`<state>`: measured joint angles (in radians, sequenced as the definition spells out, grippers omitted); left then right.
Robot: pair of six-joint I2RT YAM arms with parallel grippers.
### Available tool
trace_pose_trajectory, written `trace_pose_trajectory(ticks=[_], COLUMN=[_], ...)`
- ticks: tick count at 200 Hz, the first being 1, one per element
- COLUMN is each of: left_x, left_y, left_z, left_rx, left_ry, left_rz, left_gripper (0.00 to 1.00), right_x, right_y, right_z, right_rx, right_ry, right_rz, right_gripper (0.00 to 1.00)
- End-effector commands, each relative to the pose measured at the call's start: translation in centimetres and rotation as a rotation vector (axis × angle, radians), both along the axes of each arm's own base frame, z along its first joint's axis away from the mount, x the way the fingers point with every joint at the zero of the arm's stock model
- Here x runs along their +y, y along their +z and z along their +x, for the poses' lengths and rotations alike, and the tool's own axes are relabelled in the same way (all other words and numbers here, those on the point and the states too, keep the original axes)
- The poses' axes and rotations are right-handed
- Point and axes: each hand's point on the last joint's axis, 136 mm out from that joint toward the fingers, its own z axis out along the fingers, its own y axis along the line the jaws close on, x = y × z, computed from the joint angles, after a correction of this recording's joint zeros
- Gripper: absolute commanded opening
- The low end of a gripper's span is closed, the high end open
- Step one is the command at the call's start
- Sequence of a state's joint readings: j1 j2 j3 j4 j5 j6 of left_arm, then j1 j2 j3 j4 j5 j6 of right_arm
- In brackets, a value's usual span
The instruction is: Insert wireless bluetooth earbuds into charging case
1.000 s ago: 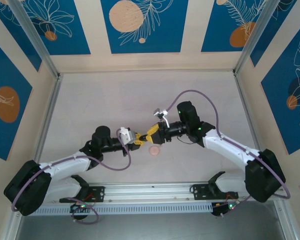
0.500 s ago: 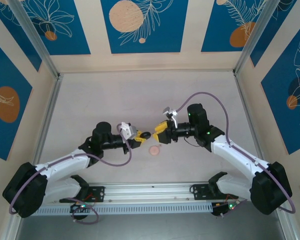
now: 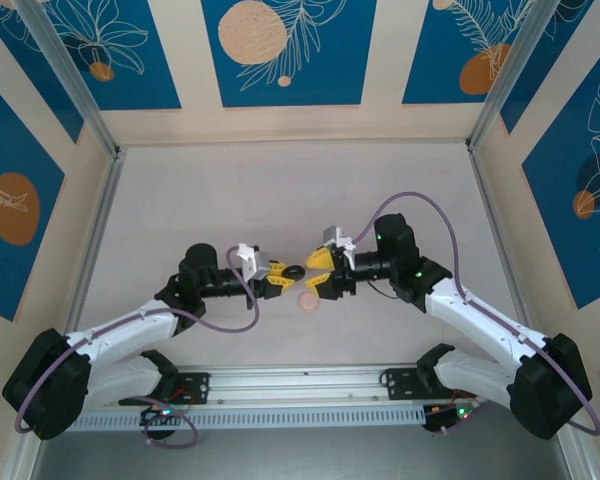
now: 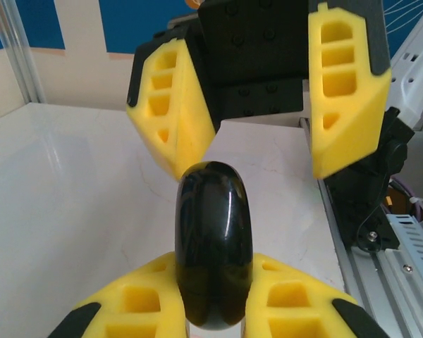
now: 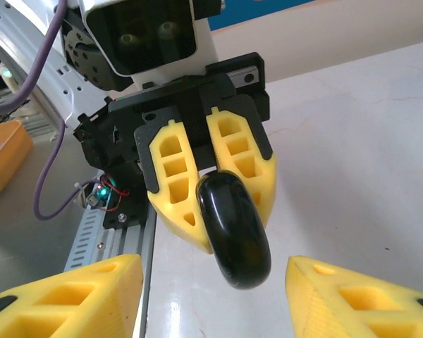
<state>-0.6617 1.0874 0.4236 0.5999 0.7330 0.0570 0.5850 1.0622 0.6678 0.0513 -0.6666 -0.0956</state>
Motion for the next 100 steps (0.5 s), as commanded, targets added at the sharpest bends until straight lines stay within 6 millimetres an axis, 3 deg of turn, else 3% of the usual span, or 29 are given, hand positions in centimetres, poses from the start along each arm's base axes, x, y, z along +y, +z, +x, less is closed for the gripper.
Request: trace_pose_trajectory(ticks=[1,46,81,100], left_x=[-0.2,-0.2,-0.1,-0.1], left_y=[1.6,1.7,1.8,1.9], left_z=[-0.9,-0.9,-1.0,-1.0], left_rx=[-0.030,-0.029,-0.033,-0.032], left_ry=[-0.048,-0.050,-0.048,-0.042], left_rz=[-0.052,-0.056,-0.060,-0.060], left_gripper=[0.12,0.12,0.12,0.13], right_x=[0.9,1.9,2.0,2.0], right_y=[1.1,1.5,1.6,1.5], right_z=[-0.1,-0.1,0.0,0.0], right_rx=[-0.058,-0.067,-0.064,-0.055], right_ry=[0.053,0.096,0.108,0.111], right_rz=[0.013,0.023,0.023,0.014], right_gripper=[0.55,0.45,0.21,0.14])
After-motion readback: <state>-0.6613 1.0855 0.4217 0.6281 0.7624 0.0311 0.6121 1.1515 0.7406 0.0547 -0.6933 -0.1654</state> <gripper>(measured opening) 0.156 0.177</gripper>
